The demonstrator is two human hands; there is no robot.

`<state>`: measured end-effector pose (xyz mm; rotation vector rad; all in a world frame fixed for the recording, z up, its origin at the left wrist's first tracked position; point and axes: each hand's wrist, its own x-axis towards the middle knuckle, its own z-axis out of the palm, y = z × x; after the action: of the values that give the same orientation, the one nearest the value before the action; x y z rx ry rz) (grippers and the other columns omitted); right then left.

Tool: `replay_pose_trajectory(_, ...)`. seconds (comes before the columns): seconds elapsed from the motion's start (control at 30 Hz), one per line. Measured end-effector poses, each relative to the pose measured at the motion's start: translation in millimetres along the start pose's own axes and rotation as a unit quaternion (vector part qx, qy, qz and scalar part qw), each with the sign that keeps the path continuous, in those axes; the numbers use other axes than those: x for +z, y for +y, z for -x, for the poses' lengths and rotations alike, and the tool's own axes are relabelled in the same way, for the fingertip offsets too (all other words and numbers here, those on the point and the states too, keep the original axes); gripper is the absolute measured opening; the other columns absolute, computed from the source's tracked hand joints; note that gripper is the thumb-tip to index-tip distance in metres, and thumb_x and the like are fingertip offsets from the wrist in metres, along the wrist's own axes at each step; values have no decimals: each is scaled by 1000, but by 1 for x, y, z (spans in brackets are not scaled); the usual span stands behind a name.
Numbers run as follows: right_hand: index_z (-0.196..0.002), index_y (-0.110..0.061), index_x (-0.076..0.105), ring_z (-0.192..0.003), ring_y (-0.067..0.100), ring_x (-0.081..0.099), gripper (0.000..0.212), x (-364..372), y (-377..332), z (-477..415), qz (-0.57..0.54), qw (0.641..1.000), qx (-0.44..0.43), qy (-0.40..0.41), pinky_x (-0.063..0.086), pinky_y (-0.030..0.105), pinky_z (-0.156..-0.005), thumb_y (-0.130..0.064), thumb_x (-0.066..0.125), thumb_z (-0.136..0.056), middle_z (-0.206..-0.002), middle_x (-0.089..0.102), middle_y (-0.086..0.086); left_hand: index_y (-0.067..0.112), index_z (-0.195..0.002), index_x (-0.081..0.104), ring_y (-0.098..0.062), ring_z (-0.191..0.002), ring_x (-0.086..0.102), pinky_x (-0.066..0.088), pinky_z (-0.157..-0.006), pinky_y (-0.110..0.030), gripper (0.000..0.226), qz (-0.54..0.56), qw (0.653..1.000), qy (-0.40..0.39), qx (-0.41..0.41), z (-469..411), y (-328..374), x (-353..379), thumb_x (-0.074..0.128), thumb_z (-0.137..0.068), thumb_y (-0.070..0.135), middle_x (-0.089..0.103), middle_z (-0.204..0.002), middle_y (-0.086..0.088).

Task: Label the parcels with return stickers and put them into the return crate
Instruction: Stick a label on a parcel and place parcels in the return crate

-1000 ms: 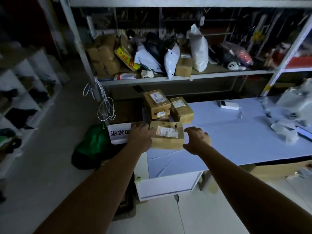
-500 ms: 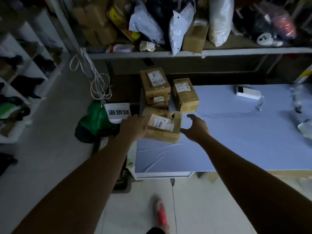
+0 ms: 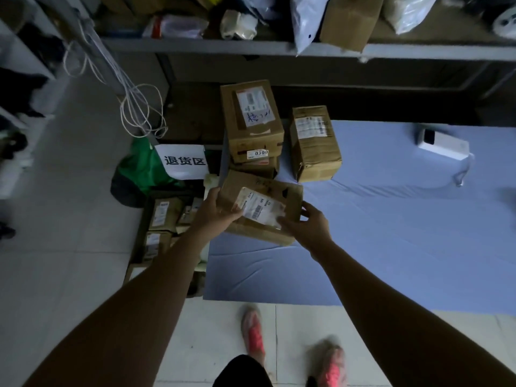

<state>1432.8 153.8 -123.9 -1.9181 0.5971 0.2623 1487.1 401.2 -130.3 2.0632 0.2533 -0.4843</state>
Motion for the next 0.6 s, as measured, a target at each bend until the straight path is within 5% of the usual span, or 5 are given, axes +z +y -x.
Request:
replay_pose_trajectory(0.13,-121,-33,68,-92,11,71,53,-19,3,-2,-11,999,-17,-26,62,31,-76,-29,88,-72,-108,71,-13,35,-135,47,-13,-109,62,53,-101,-49,71,60,998,-4,-10,9,3,14,87,-77,25,62,-116,10)
replay_pose_trajectory(0.27,-117,-35,69,-93,10,70,48,-62,21,-6,-34,998,-25,-44,63,36,-79,-27,86,-73,-109,72,-12,58,-115,52,-23,-114,62,53,-98,-51,67,109,994,0,-11,33,27,47,90,-62,43,60,-122,3)
replay_pose_trajectory(0.43,-91,-48,65,-90,7,69,33,-160,47,-1,-22,996,-65,-64,63,38,-80,-29,86,-72,-95,71,-22,35,-132,47,-16,-100,62,53,-75,-29,59,93,995,33,9,81,76,127,81,-85,25,60,-109,2)
replay_pose_trajectory(0.6,-97,-44,64,-94,10,66,36,-283,83,0,-20,996,-73,-49,61,37,-83,-26,86,-75,-92,66,-26,41,-131,50,-18,-106,64,59,-86,-39,62,98,995,14,20,110,133,230,85,-80,37,62,-117,-1)
